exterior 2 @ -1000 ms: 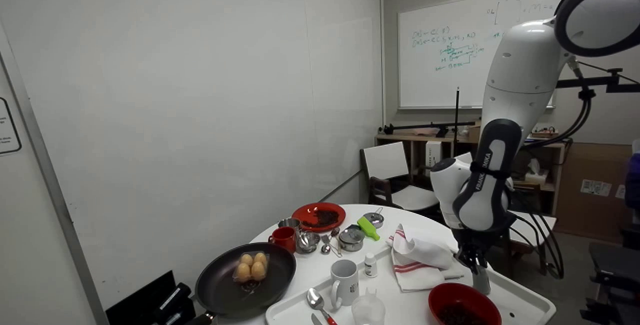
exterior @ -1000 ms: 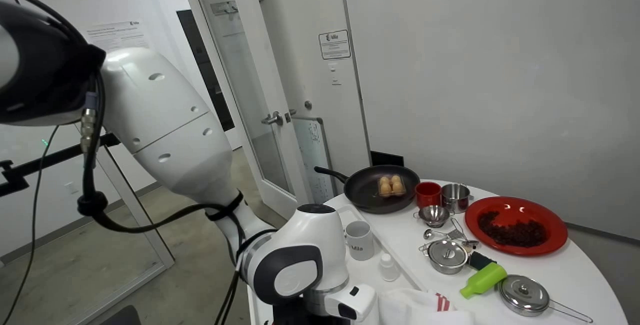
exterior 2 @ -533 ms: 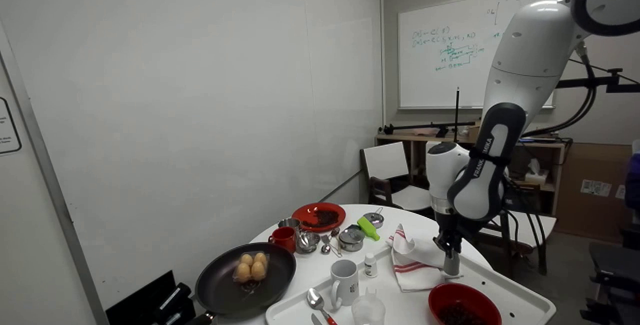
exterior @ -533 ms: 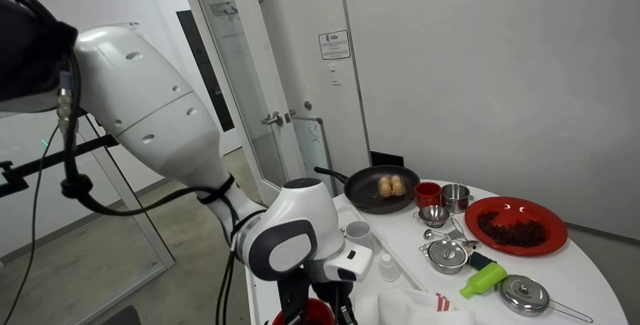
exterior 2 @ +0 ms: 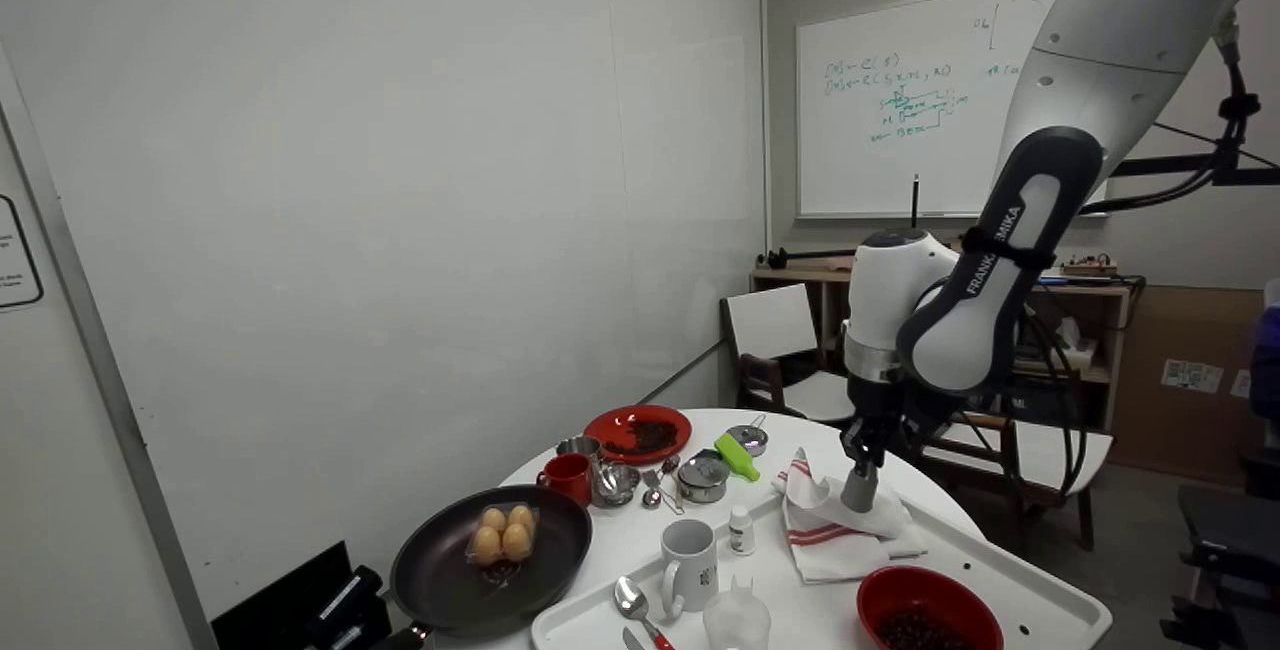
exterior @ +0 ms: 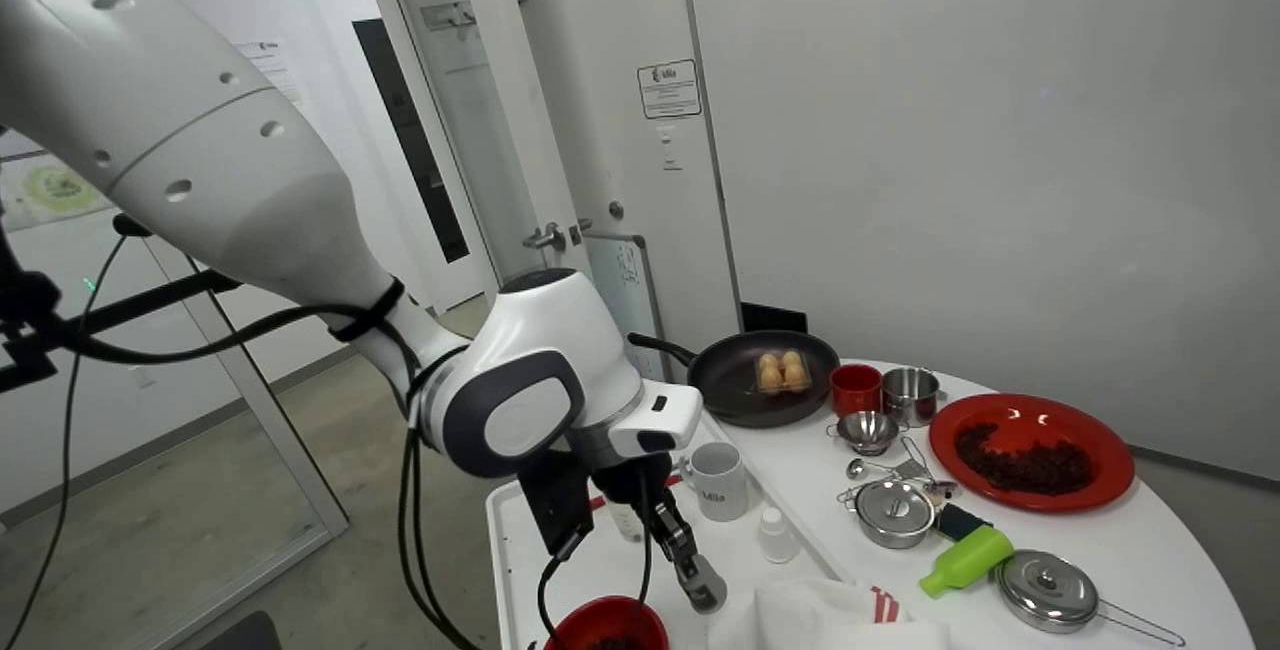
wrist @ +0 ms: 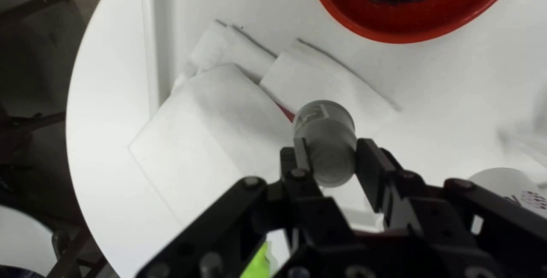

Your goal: Put the mug on the left side of the sharpie

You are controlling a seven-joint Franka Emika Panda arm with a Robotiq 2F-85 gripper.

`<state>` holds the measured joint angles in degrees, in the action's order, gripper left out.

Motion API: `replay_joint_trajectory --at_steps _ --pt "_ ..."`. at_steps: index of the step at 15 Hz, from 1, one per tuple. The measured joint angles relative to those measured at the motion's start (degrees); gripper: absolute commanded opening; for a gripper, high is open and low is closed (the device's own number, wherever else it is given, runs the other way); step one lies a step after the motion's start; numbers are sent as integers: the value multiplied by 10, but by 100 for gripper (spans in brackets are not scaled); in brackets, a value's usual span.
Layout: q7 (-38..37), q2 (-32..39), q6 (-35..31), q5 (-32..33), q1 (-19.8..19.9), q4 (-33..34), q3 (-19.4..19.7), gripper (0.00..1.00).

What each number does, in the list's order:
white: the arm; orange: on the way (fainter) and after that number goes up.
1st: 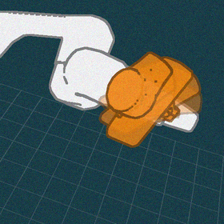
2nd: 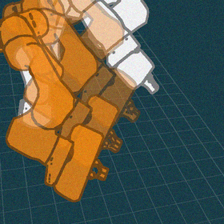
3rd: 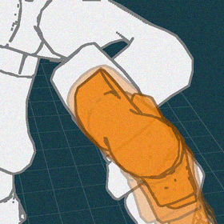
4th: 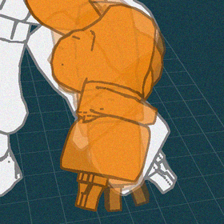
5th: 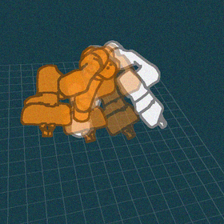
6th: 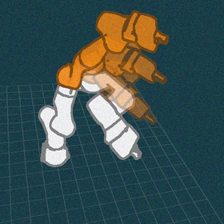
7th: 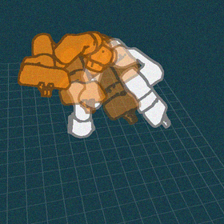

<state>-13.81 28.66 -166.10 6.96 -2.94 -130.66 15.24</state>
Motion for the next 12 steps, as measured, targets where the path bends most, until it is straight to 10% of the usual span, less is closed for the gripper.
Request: replay_joint_trajectory --at_steps 12 --pt "139 -95 131 8 -6 13 -121 12"
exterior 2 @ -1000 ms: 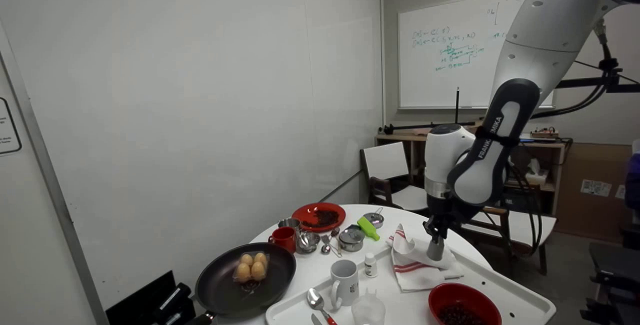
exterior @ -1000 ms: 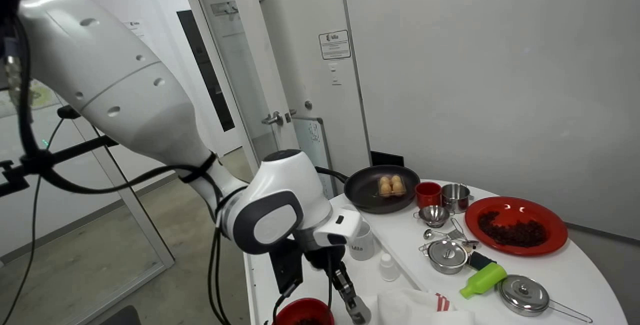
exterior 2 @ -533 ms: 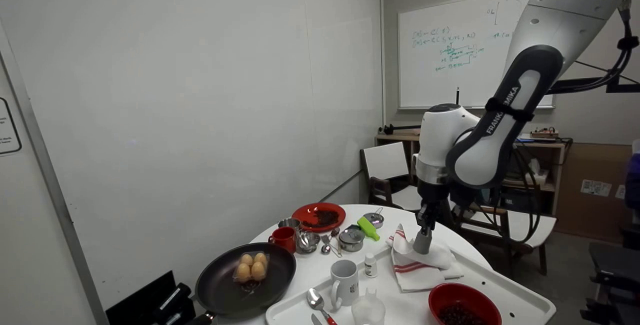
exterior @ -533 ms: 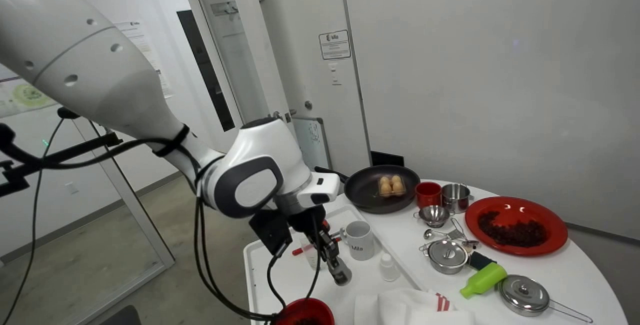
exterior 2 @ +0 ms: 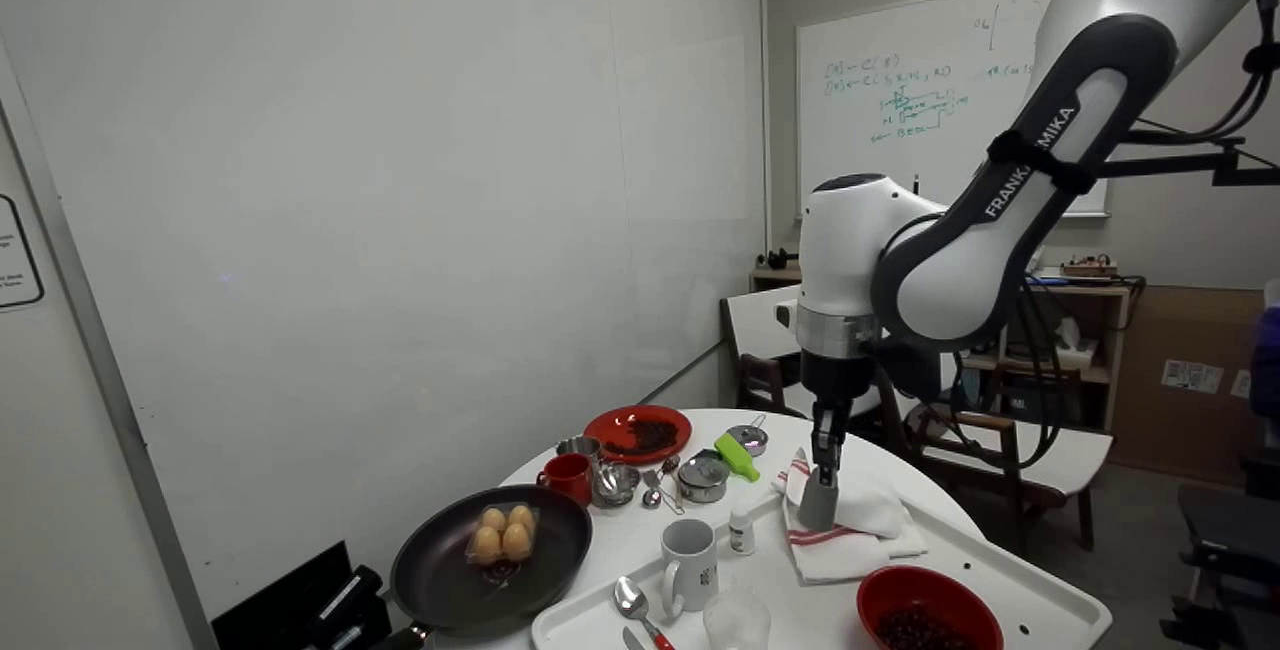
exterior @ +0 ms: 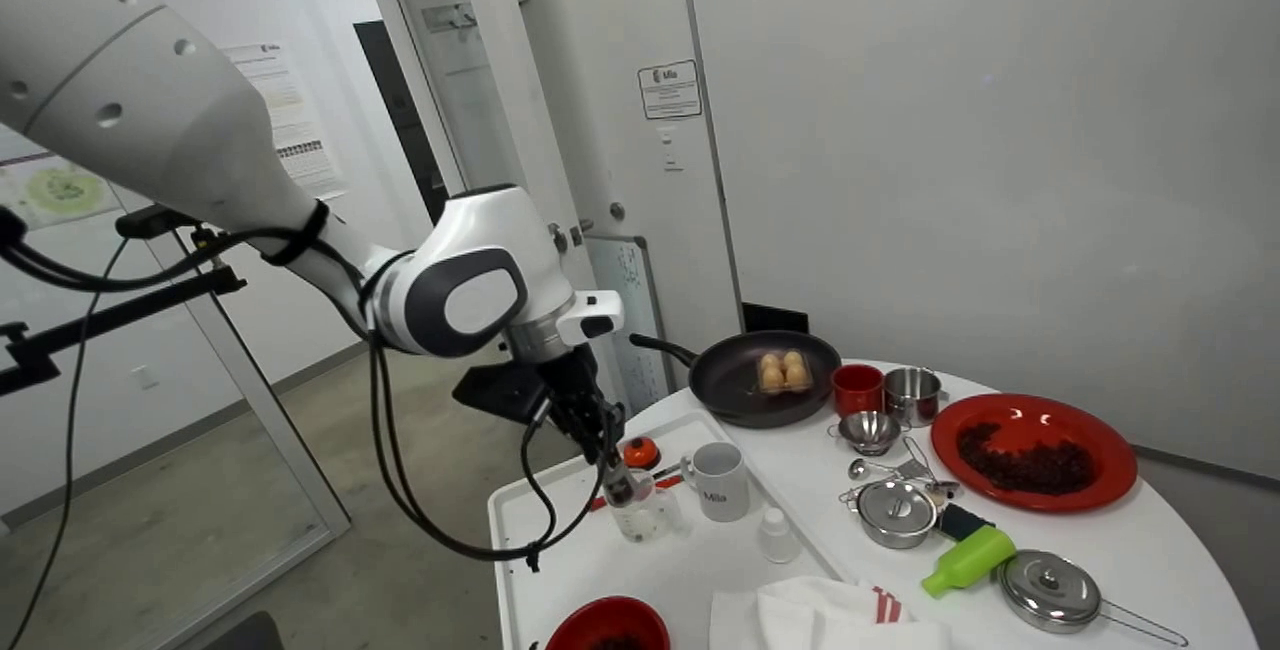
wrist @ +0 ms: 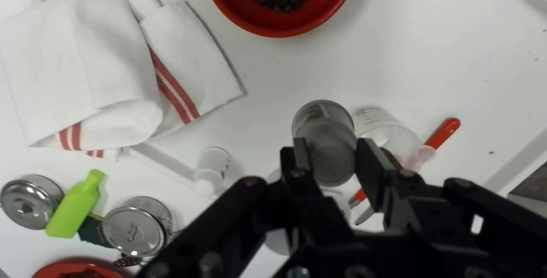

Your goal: Put the mug on the left side of the sharpie

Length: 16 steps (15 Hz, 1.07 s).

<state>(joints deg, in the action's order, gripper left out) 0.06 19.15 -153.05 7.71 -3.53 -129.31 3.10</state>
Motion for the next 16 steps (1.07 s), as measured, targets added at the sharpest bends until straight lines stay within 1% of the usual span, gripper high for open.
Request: replay_joint_trajectory --at_steps 3,7,11,16 --pt "19 -4 28 19 -13 4 -27 12" --pt "29 4 57 46 -30 8 -45 12" --pt "43 33 62 59 -35 21 -51 12" --pt "43 92 58 83 -42 49 -48 12"
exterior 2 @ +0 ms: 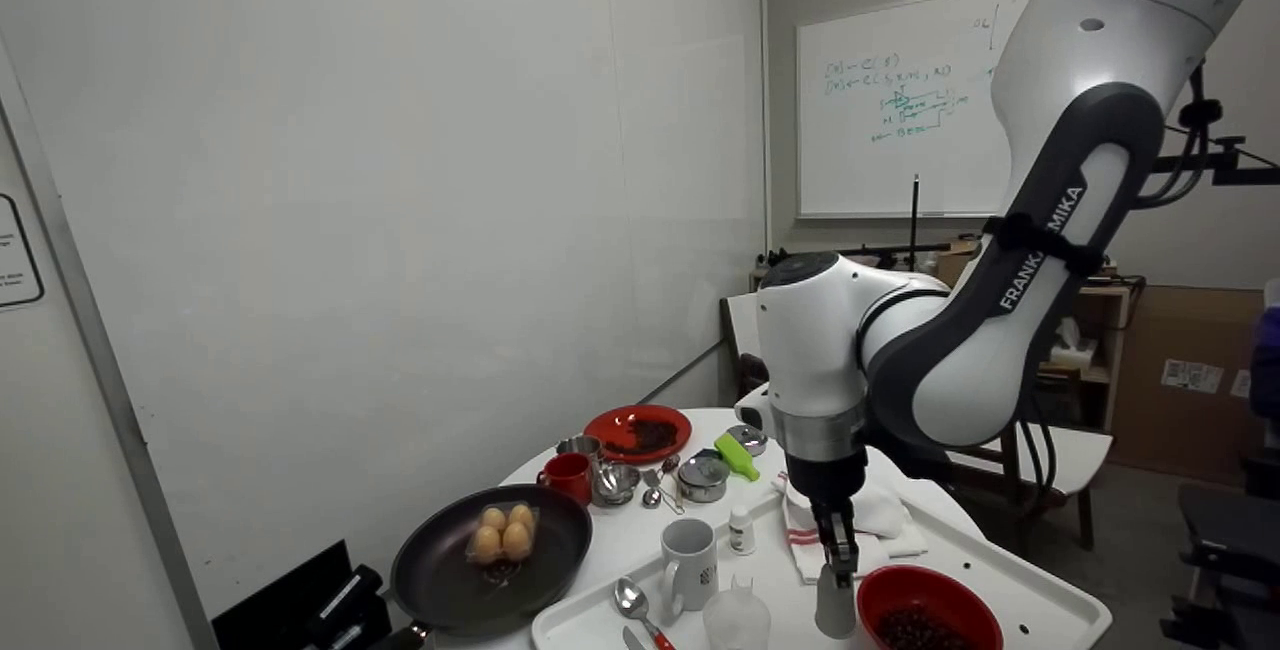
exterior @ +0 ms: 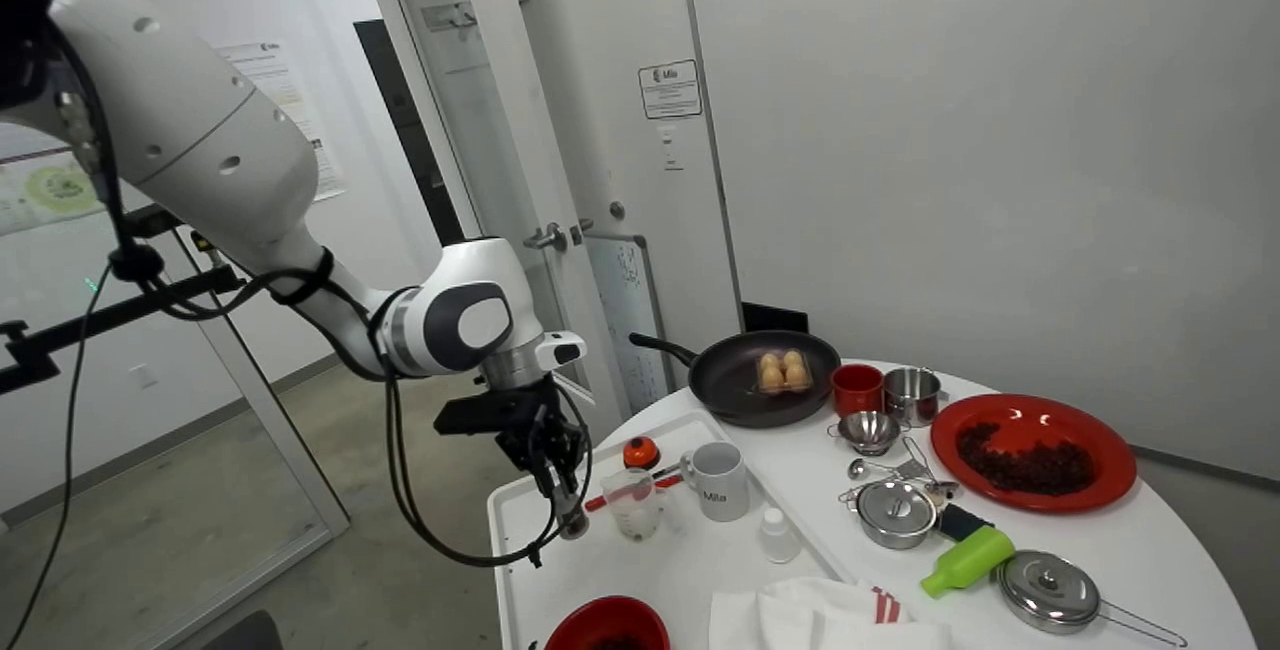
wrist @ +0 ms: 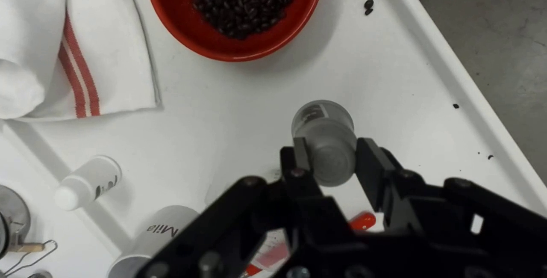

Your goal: Put the mug on the left side of the sharpie

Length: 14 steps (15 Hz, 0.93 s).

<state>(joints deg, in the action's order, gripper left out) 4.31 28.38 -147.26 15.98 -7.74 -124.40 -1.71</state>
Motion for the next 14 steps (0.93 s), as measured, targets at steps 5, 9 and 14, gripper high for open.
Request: replay_joint_trajectory --at_steps 5,9,14 --pt "0 62 0 0 -2 34 0 12" --pt "0 95 0 0 -2 53 2 12" --pt "0 133 1 0 -2 69 2 11"
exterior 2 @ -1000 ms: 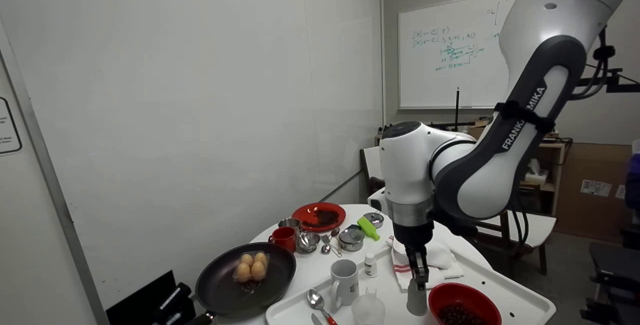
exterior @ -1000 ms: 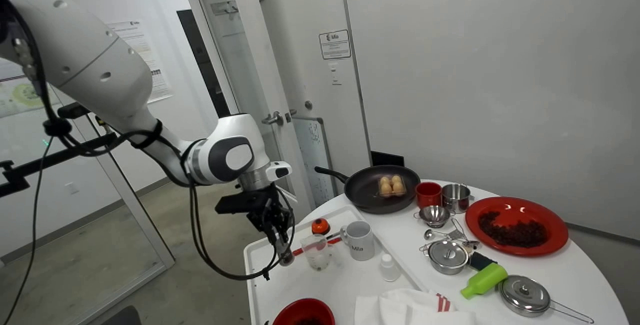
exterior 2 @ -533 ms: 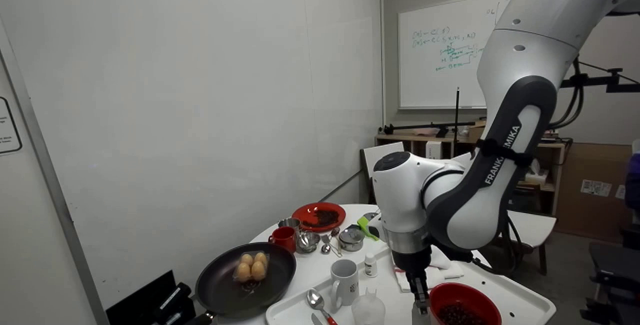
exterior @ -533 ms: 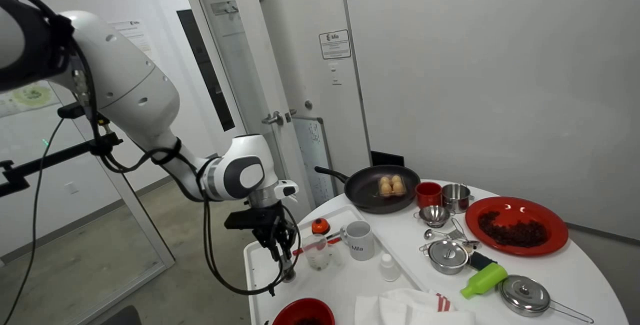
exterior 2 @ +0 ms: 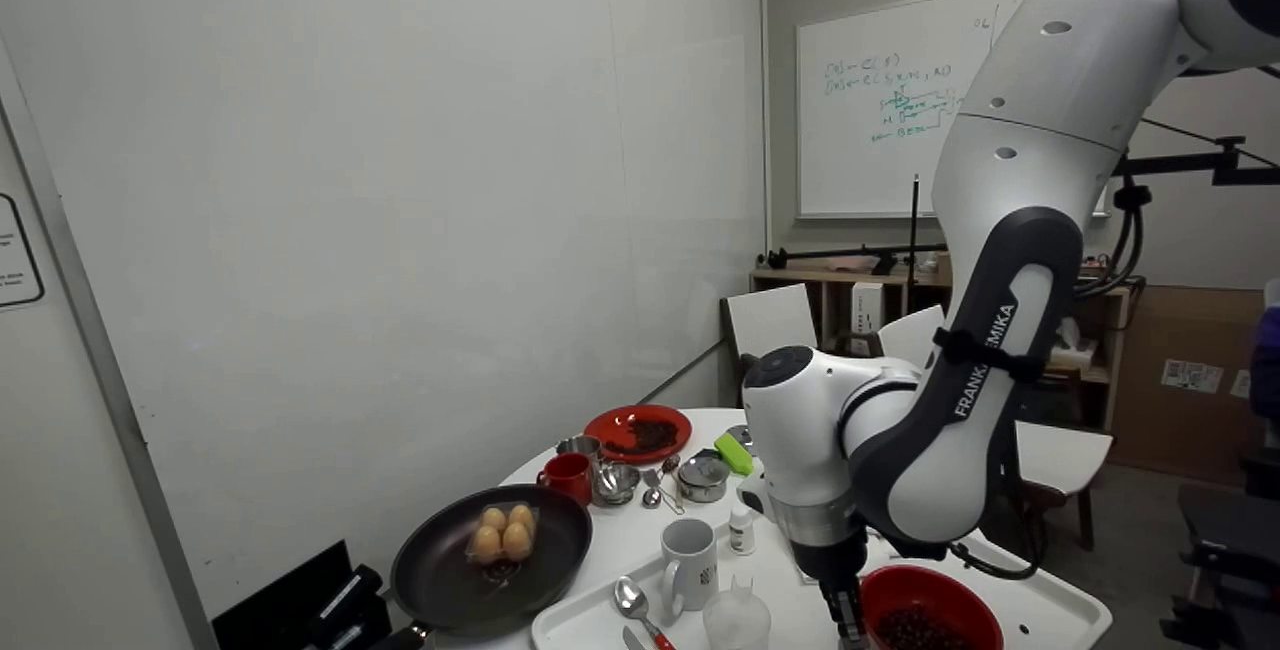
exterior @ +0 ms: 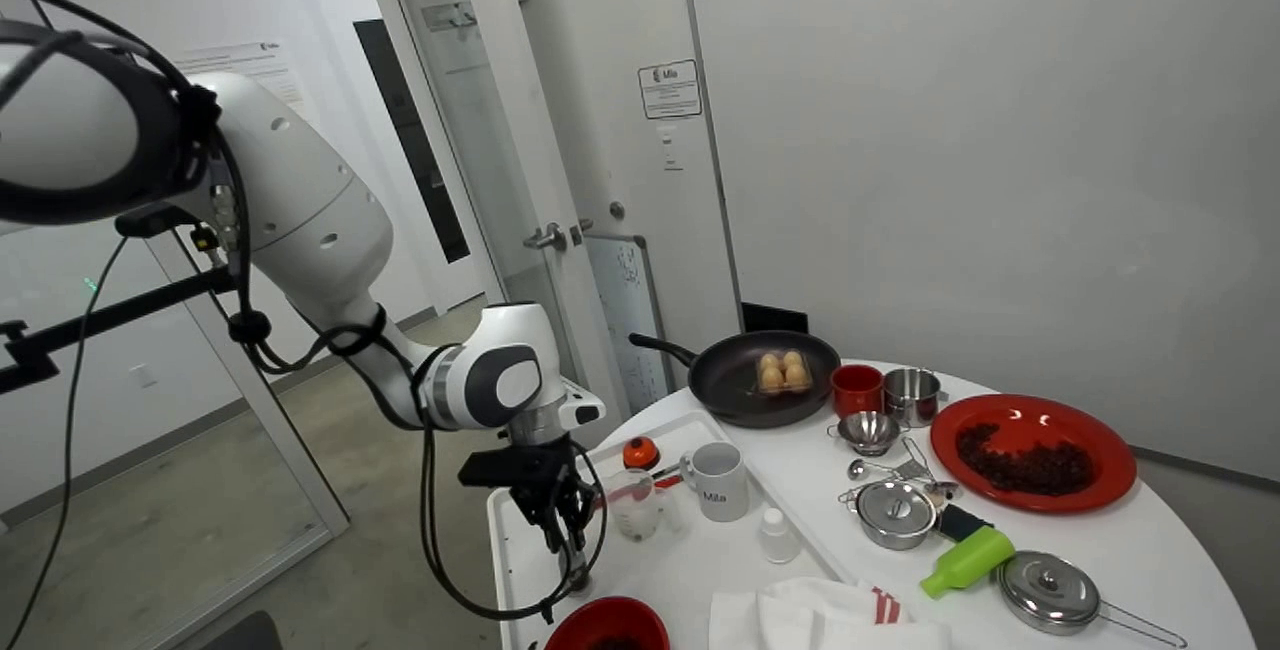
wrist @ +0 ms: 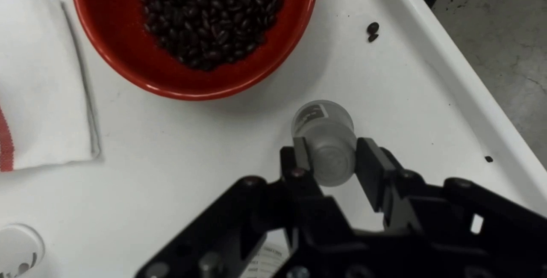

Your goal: Put the mug on the left side of the sharpie

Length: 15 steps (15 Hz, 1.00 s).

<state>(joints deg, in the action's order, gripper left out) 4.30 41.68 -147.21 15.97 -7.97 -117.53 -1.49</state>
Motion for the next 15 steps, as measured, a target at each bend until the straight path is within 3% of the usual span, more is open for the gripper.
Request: replay_joint_trajectory --at_steps 5,6,7,9,14,15 --pt "-2 31 -1 0 -1 16 1 11" --pt "-5 35 -1 0 -2 19 3 20" --pt "-8 38 -1 0 -3 22 6 57" --pt "-14 42 -1 -1 -6 26 9 64" --pt "-19 45 -1 -1 -7 32 12 98" --pt "-19 45 -1 -1 -7 33 12 100"
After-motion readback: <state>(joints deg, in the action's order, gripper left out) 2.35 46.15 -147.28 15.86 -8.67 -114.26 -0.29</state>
